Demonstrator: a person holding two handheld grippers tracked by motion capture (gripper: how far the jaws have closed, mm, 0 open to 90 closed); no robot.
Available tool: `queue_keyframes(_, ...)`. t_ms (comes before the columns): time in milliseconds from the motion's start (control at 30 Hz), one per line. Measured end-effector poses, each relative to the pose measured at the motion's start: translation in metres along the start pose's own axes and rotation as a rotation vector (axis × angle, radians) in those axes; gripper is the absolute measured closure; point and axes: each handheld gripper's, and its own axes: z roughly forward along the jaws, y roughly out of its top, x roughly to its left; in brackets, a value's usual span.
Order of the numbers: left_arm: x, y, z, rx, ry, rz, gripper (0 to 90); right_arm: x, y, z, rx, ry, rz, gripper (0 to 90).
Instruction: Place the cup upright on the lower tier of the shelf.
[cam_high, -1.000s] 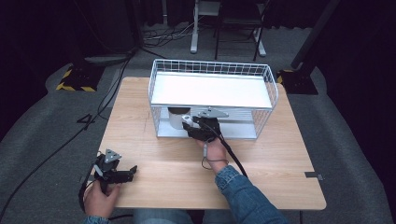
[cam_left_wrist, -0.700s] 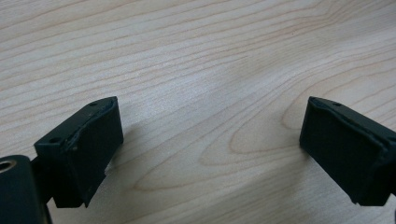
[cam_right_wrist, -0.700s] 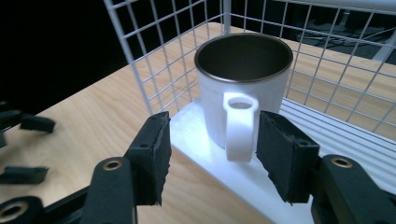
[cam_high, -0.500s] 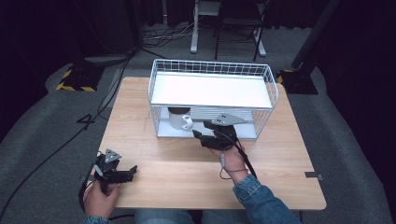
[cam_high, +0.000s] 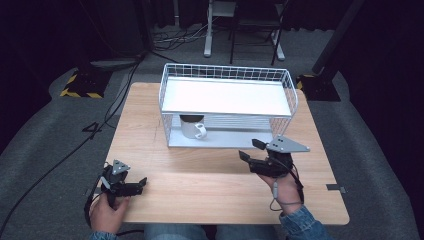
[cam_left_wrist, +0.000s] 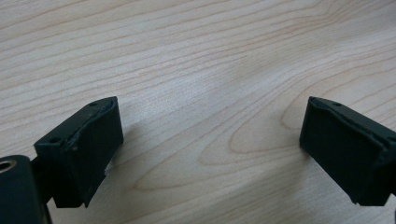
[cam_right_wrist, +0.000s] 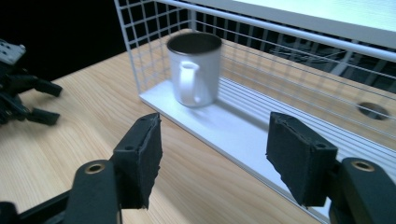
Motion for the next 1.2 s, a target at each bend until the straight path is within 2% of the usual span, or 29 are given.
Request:
queue_keyframes(233, 0.000, 0.000, 0.000, -0.001, 0.002, 0.000, 6.3, -0.025, -0.023, -0.031, 0.037, -0.039, 0.028, 28.4)
queue_keyframes(300, 0.000, 0.000, 0.000, 0.001, 0.000, 0.000, 6.3, -0.029, -0.028, -0.033, 0.048, -0.044, 0.035, 27.0)
queue_keyframes(400, 0.000, 0.000, 0.000, -0.001, 0.002, 0.000, 6.3, -0.043, -0.046, -0.040, 0.065, -0.049, 0.081, 18.7)
queue_keyframes(533, 0.000, 0.000, 0.000, 0.000, 0.002, 0.000, 6.3, -0.058, -0.065, -0.046, 0.072, -0.078, 0.100, 15.0)
queue_keyframes(600, 0.000, 0.000, 0.000, -0.001, 0.002, 0.000, 6.3, -0.065, -0.074, -0.047, 0.099, -0.098, 0.113, 14.7)
queue_keyframes(733, 0.000, 0.000, 0.000, -0.001, 0.002, 0.000, 6.3, -0.080, -0.094, -0.048, 0.151, -0.107, 0.143, 14.6)
queue_keyframes(833, 0.000, 0.000, 0.000, 0.000, 0.000, -0.001, 6.2, -0.089, -0.107, -0.046, 0.177, -0.119, 0.142, 14.5)
queue_keyframes(933, 0.000, 0.000, 0.000, -0.001, 0.003, 0.000, 6.2, -0.092, -0.115, -0.045, 0.190, -0.118, 0.150, 14.4)
queue_keyframes(967, 0.000, 0.000, 0.000, -0.001, 0.003, 0.001, 6.3, -0.096, -0.123, -0.042, 0.208, -0.119, 0.143, 14.0)
queue_keyframes(1200, 0.000, 0.000, 0.000, -0.001, 0.002, 0.000, 6.3, -0.101, -0.141, -0.034, 0.279, -0.171, 0.135, 12.7)
